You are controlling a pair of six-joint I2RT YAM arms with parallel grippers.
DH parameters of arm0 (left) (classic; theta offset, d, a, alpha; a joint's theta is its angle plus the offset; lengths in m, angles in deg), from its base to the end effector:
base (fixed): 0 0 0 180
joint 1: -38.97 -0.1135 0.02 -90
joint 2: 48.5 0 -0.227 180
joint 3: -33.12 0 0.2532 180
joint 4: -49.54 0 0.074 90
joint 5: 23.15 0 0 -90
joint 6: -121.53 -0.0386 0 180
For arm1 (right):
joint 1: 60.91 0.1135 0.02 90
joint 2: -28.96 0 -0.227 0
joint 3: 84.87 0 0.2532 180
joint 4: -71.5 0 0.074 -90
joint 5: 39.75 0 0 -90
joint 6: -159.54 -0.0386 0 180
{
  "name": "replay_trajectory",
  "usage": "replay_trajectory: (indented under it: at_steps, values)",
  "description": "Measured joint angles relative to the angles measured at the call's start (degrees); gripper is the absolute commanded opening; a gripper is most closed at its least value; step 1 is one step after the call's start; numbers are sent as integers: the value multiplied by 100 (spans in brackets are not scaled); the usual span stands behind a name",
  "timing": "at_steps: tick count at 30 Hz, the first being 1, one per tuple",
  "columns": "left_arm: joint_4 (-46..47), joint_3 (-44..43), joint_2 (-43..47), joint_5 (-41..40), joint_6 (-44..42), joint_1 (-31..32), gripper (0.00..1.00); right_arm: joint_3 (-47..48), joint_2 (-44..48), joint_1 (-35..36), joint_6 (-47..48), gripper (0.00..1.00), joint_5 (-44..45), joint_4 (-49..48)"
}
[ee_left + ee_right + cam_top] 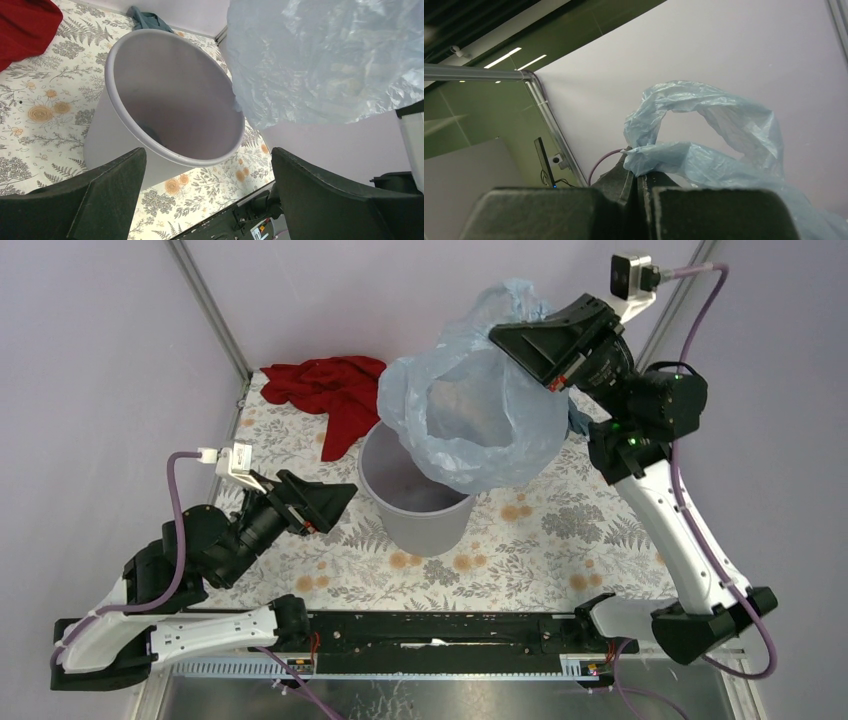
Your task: Put the trash bags into the trash bin
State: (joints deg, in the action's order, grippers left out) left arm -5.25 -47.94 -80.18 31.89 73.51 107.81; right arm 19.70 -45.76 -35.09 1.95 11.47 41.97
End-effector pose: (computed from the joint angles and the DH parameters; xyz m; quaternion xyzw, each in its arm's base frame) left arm 0.0556 -0.0823 0.4149 -0.0327 0.7332 -0.4023 0.5473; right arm 0.1990 0.1232 0.5481 -0.2104 0.3469 0.7223 0.5601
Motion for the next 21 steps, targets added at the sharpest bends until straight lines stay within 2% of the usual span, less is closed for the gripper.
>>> replay_trajectory:
  at_steps: [6, 9, 15, 21]
  values:
    - [-7, -2, -122, -2, 11, 0, 99, -730, 496, 7, 15, 0, 361, 4]
    - [-13, -2, -179, -4, 13, 0, 99, -612, 76, 7, -348, 0, 358, -315]
    - [-48, -2, -179, -114, 52, 0, 99, -195, -1410, 203, -1663, 0, 306, -1379]
    - [-90, -2, -164, -313, 57, 0, 99, -199, -1814, 511, -2015, 0, 247, -1440]
